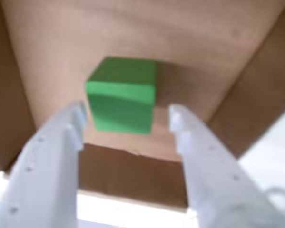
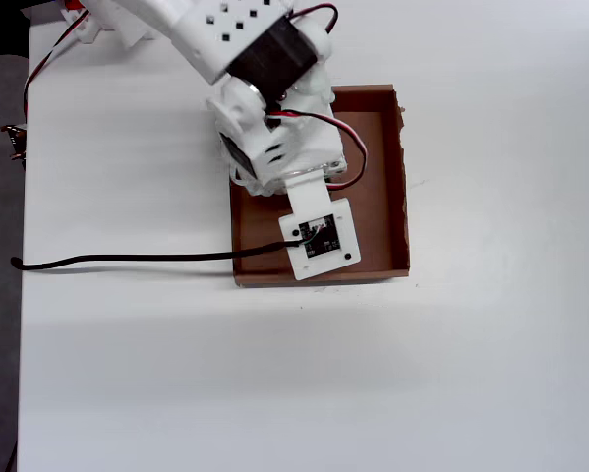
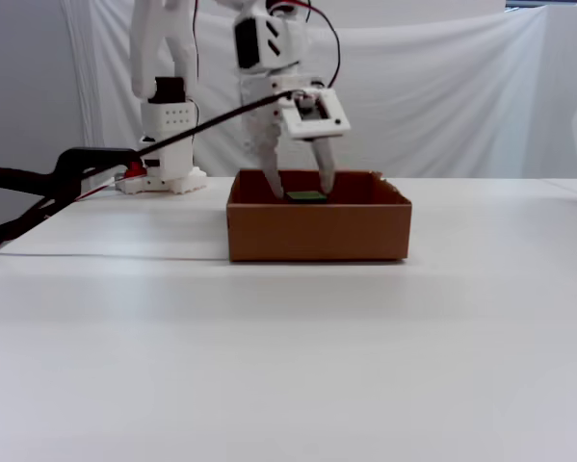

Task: Grasp a green cube and put it in a box.

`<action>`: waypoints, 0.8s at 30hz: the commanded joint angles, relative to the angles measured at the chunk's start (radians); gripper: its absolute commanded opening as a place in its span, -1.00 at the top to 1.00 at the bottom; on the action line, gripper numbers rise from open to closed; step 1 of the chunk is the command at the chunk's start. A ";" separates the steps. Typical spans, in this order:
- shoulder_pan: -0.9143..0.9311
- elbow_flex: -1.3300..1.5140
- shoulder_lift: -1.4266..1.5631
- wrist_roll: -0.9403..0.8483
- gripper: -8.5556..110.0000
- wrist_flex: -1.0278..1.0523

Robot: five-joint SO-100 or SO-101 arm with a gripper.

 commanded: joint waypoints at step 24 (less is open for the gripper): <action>0.699 1.180 1.563 0.006 0.47 0.238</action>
